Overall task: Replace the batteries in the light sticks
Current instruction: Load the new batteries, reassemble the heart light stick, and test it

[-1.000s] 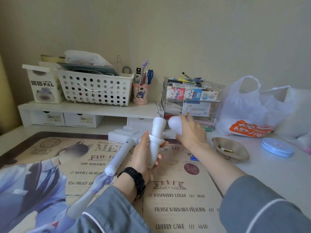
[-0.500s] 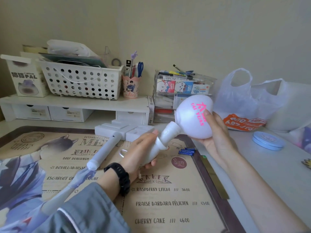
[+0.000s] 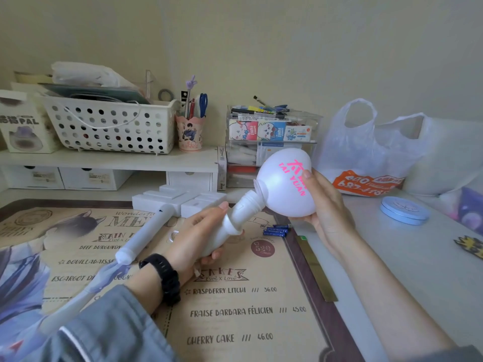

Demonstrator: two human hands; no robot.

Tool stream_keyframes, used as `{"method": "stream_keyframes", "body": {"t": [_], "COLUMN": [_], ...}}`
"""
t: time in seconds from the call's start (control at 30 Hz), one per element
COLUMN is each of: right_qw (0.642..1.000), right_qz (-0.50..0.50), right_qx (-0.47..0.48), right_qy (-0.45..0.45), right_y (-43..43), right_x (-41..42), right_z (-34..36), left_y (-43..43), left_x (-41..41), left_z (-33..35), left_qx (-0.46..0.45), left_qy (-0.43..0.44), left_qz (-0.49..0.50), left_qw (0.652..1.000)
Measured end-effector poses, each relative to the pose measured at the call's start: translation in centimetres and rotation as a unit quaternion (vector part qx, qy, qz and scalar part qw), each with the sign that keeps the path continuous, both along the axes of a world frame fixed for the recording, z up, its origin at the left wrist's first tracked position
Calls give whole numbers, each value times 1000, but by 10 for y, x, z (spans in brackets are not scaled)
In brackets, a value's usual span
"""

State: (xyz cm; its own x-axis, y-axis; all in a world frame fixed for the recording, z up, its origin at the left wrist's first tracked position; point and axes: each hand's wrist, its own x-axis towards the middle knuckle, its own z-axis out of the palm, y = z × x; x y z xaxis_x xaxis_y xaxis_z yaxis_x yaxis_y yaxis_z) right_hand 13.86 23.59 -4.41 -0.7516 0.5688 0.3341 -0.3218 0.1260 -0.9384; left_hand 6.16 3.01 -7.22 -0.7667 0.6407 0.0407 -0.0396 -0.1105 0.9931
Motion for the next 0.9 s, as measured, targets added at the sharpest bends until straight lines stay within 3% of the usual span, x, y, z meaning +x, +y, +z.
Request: {"method": "stream_keyframes", "body": {"t": [0.33, 0.9], "right_qw": [997, 995], "right_qz": [-20, -7], "right_qx": [69, 68], "right_qy": [-9, -72], "right_y": [9, 23], "right_x": [4, 8], "right_z": [3, 0], "left_y": [0, -2], "left_x": [4, 8], "left_z": [1, 3], "left_qx": [-21, -41], "left_qy": [17, 36], "left_qz": [0, -17], "left_qw": [1000, 998]}}
